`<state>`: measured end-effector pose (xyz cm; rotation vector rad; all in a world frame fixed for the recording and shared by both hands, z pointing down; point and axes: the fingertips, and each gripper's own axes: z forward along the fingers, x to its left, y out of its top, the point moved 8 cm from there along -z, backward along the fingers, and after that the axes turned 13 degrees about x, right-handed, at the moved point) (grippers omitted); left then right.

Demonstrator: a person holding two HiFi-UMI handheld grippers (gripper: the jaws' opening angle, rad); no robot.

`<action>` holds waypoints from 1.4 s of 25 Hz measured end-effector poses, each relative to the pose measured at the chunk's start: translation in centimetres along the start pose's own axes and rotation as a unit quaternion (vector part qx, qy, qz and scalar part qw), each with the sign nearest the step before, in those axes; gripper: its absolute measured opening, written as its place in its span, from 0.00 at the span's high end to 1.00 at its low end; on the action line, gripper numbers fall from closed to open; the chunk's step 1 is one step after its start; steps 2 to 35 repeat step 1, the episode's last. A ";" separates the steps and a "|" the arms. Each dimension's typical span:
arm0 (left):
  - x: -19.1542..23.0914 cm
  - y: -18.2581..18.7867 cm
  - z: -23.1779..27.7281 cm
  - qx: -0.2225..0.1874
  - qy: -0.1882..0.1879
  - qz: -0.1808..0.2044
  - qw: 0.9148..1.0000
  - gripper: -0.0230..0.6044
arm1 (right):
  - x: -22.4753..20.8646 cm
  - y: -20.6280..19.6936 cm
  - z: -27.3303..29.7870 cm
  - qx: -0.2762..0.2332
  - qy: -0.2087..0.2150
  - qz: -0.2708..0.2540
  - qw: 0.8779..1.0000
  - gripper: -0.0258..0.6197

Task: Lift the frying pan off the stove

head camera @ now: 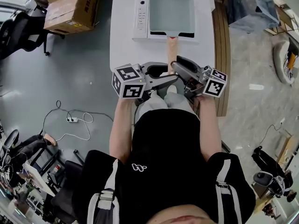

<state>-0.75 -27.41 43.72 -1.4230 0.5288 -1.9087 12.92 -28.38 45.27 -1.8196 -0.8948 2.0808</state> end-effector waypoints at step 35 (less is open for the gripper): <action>0.0 0.0 0.1 0.000 0.000 0.000 1.000 0.64 | 0.0 0.0 -0.1 0.001 0.001 0.001 1.000 0.70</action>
